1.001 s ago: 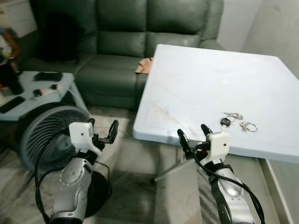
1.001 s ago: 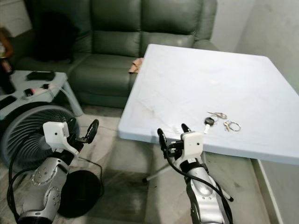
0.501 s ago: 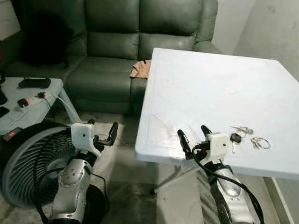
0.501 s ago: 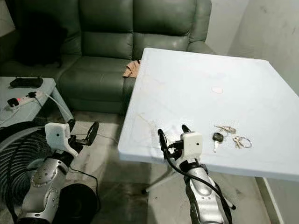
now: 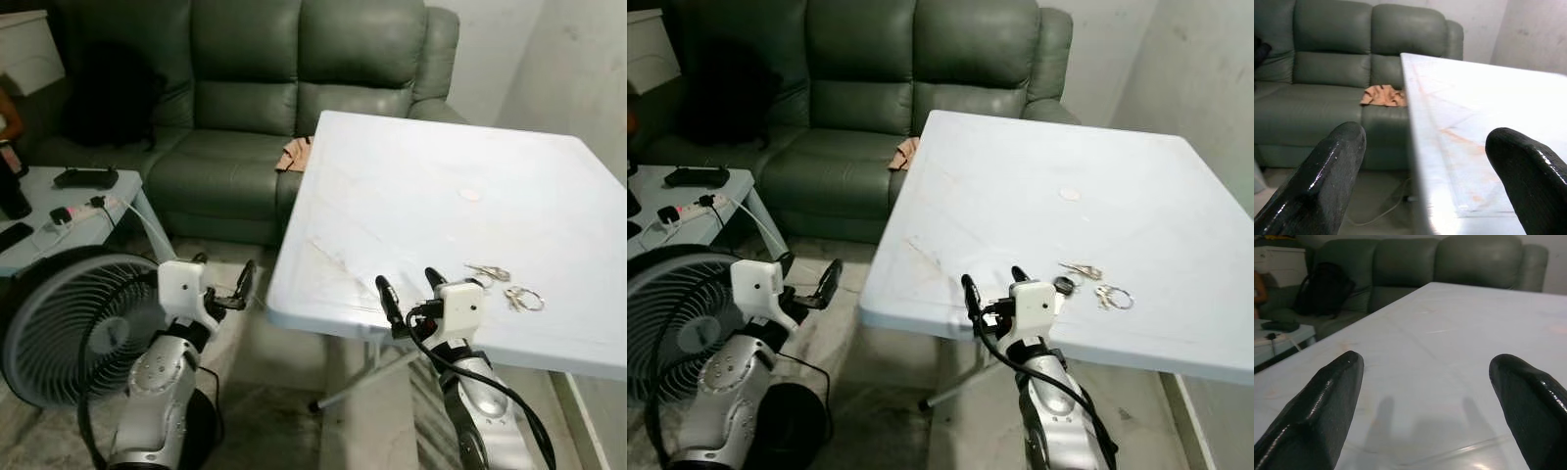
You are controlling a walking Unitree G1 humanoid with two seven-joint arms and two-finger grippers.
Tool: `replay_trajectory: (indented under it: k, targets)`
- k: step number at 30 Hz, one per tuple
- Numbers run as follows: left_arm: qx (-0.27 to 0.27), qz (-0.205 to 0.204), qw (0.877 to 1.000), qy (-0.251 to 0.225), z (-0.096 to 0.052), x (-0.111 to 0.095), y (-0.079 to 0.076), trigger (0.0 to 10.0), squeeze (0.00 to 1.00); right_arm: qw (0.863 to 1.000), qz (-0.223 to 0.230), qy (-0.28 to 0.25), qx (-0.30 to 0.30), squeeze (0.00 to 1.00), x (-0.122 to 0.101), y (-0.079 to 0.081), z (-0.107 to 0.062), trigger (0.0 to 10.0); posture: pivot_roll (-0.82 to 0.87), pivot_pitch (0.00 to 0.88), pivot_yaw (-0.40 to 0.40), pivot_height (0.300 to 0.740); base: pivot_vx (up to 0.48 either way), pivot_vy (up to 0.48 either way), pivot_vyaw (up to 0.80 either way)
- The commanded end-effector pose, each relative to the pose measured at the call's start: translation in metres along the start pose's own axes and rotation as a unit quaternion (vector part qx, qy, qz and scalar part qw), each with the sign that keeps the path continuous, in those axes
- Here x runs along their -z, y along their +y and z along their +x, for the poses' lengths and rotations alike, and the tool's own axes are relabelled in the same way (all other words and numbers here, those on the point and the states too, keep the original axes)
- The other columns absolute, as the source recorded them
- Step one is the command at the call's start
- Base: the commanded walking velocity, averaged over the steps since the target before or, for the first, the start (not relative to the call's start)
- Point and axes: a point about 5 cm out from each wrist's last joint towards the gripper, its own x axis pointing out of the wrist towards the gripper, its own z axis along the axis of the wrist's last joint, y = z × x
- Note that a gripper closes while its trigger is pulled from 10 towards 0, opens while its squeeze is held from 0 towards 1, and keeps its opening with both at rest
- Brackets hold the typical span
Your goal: Hang keys on a hook
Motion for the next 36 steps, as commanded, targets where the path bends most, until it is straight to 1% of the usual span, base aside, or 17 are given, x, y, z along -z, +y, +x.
replay_trajectory:
  k: [1, 4, 7, 13, 31, 36]
  targets:
    - [-0.005, 0.003, 1.0, -0.004, 0.0, -0.005, 0.004, 10.0, 0.0, 1.0, 0.007, 0.0, 0.003, 0.0, -0.001, 0.001, 0.002, 10.0, -0.03, 0.0, -0.017, 0.74, 0.0, -0.48, 0.0]
    - [-0.005, 0.005, 1.0, -0.003, 0.0, -0.005, 0.004, 10.0, 0.0, 1.0, 0.007, 0.0, 0.003, 0.0, -0.001, 0.001, 0.002, 10.0, -0.03, 0.0, -0.017, 0.74, 0.0, -0.475, 0.0]
    - [-0.015, -0.021, 1.0, -0.005, 0.0, -0.004, 0.004, 10.0, 0.0, 1.0, 0.007, 0.001, 0.002, 0.0, -0.001, 0.001, 0.001, 10.0, -0.03, 0.0, -0.019, 0.74, 0.0, 0.0, 0.0]
    - [-0.016, -0.009, 1.0, -0.004, 0.0, -0.004, 0.003, 10.0, 0.0, 1.0, 0.006, 0.003, 0.003, 0.0, -0.001, 0.0, 0.001, 10.0, -0.03, 0.0, -0.021, 0.74, 0.0, 0.0, 0.0]
    - [-0.01, -0.013, 1.0, -0.005, 0.001, -0.004, 0.001, 10.0, 0.0, 1.0, -0.004, 0.005, -0.002, 0.0, -0.004, -0.003, 0.005, 10.0, -0.03, 0.0, -0.025, 0.74, 0.0, 0.0, 0.0]
    - [0.022, -0.004, 1.0, 0.001, 0.001, -0.003, -0.009, 10.0, 0.0, 1.0, -0.024, 0.005, -0.008, 0.0, -0.01, -0.013, 0.014, 10.0, -0.03, 0.0, -0.024, 0.74, 0.0, 0.0, 0.0]
